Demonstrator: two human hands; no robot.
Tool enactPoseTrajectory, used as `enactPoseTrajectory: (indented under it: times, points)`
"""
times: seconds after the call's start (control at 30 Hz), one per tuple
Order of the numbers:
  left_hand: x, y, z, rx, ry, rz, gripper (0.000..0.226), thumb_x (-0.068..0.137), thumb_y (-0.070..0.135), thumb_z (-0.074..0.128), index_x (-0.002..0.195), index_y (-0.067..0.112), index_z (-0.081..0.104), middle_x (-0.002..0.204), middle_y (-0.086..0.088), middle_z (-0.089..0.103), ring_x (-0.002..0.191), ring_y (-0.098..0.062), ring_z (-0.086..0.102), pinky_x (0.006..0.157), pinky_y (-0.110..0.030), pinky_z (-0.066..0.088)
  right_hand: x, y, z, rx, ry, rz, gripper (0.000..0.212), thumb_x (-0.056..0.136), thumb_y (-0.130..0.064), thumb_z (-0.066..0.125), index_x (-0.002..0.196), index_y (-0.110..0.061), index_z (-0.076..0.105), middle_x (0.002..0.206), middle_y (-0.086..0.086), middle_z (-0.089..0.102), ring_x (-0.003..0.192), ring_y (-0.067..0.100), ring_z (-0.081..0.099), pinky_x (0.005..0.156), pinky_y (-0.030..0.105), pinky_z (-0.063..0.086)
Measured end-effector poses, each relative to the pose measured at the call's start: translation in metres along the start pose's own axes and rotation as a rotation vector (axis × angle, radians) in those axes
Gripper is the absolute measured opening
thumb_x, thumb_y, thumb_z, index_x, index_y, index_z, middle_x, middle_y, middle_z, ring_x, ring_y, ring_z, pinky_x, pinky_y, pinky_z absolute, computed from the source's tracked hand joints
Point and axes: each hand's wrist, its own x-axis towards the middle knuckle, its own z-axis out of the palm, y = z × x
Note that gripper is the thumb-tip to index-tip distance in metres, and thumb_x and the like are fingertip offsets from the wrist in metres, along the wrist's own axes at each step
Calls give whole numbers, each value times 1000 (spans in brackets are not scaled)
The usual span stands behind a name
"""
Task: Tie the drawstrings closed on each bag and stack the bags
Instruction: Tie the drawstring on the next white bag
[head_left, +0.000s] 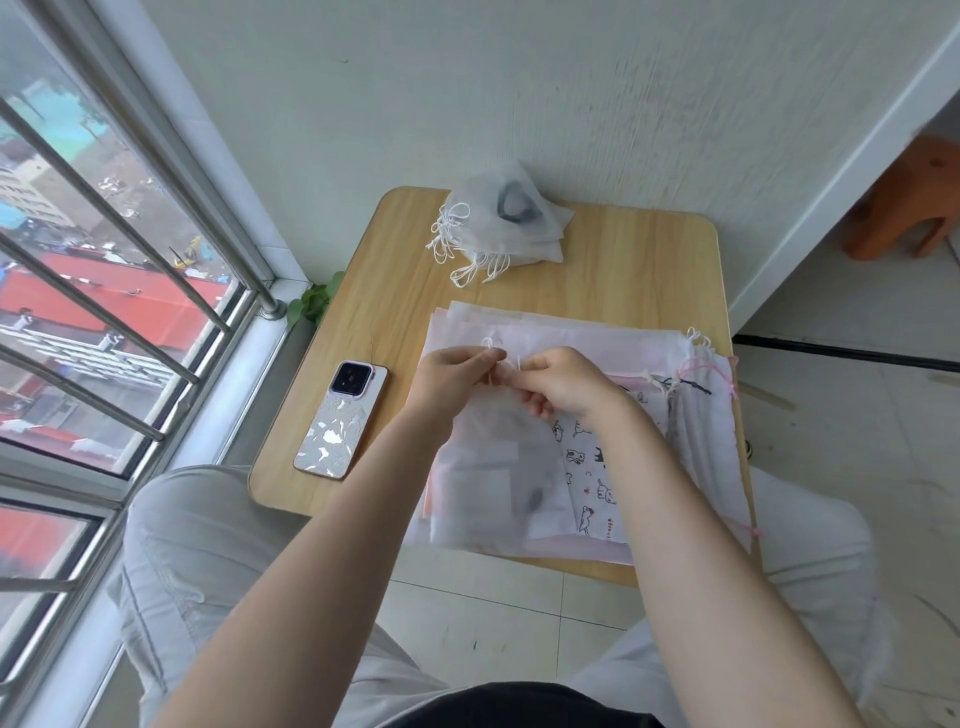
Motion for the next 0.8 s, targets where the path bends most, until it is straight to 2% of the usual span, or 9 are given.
enactPoseTrajectory:
  times: [0.13,0.2,0.27,0.33,0.43,0.53,0.6,0.67,0.8]
  points:
    - [1,-2,-1,152,-93,13,25,91,22,66,67,19,73,70,-6,65,64,-9,54,74,-25,43,-5,-18,-3,262,262,-193,13,95,-12,61,90,-2,68,69,6,65,53,15,57,52,27,51]
    - [1,-1,-1,216,-204,-2,32,92,17,62,62,17,71,76,-13,67,76,-15,58,79,-28,44,-2,-27,-4,278,324,-262,13,94,-12,62,90,-5,72,73,5,68,64,16,63,67,28,59]
    - [0,5,-1,220,-313,-4,28,93,12,57,68,3,68,74,-4,70,93,-19,65,83,-28,45,1,-33,-3,260,313,-304,13,93,-12,63,89,-8,74,79,7,71,74,17,67,77,29,60]
    - [-1,13,-1,181,-405,-16,28,91,14,54,70,2,68,71,-4,67,95,-22,66,87,-31,45,2,-39,-1,276,277,-294,15,93,-11,64,94,1,74,81,11,70,73,19,67,74,28,60]
    - [-1,21,-2,185,-461,-33,26,87,26,59,69,19,77,78,-22,61,88,-36,59,87,-32,44,2,-43,2,276,260,-238,21,91,-14,66,96,6,70,77,12,69,65,19,67,61,25,58]
    - [1,21,-3,254,-460,7,31,93,28,62,65,24,76,83,-30,63,82,-28,61,78,-27,42,3,-43,3,146,223,-210,29,95,-29,61,95,-2,72,76,7,70,62,16,65,58,27,55]
    - [3,21,-5,221,-417,-8,32,97,26,60,72,9,72,66,-12,64,63,-15,55,69,-23,41,2,-43,1,13,154,-137,43,99,-45,49,97,-8,70,76,3,70,59,14,62,53,26,51]
    - [8,19,-8,199,-357,-15,38,94,29,62,74,-2,65,60,-1,63,59,-15,51,69,-26,40,0,-42,-2,-133,98,-58,50,100,-53,39,98,-11,66,74,3,67,52,13,57,48,23,44]
    - [15,16,-12,174,-169,26,28,89,27,70,80,1,73,69,-5,67,65,-15,54,74,-28,45,-4,-35,-11,-368,91,-36,39,98,-42,49,89,-7,63,63,-2,57,57,13,49,58,27,38]
